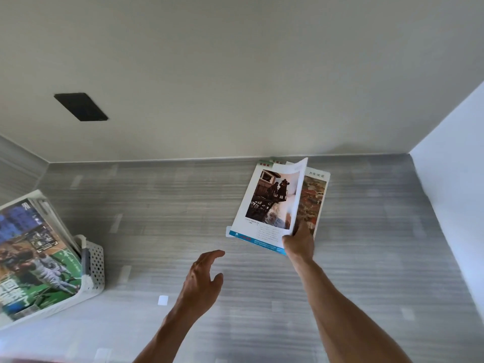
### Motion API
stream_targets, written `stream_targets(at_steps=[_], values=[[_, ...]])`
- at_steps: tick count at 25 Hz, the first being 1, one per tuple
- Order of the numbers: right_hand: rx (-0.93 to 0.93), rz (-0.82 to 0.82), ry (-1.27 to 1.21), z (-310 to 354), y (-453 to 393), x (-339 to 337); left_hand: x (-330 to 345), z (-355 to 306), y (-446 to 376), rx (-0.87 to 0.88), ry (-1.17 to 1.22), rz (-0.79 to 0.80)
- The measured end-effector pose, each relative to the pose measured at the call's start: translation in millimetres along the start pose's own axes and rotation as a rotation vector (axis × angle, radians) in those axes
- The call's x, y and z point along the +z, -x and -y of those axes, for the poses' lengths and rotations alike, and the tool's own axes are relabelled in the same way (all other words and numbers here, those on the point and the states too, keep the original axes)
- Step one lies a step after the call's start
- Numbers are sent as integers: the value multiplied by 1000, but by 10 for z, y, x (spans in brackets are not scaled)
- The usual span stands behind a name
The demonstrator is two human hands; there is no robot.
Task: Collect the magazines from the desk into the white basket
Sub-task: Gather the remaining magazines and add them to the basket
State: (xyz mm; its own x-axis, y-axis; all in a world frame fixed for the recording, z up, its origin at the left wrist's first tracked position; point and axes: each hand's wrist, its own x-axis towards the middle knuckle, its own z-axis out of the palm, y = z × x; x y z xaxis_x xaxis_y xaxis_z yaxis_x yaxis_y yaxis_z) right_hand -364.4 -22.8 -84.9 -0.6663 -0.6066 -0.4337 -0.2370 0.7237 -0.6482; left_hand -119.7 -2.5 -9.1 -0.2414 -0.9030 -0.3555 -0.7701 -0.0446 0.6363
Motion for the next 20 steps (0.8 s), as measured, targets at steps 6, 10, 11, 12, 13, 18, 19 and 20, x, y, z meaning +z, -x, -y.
stream_targets(at_steps=[6,10,11,12,13,18,19,20], values=[[-736,77,22,371,1331,83,-270,-534,-171,-81,720,91],[-1038,201,84,583,1796,42,-601,-630,-200,-278,795,-256],[-976,312,-21,669,1784,-19,-687,-561,-166,-289,817,-273],[-837,385,-156,726,1724,-80,-783,-486,-120,-262,900,-230],[-687,370,-249,777,1621,-122,-901,-346,-49,-190,1002,-142],[-353,738,-276,1263,1188,-171,-1502,403,404,32,1141,68],[-335,811,-284,1391,1246,-78,-1582,542,477,14,1099,2],[-350,826,-265,1481,1315,21,-1635,649,532,-11,1072,-94]])
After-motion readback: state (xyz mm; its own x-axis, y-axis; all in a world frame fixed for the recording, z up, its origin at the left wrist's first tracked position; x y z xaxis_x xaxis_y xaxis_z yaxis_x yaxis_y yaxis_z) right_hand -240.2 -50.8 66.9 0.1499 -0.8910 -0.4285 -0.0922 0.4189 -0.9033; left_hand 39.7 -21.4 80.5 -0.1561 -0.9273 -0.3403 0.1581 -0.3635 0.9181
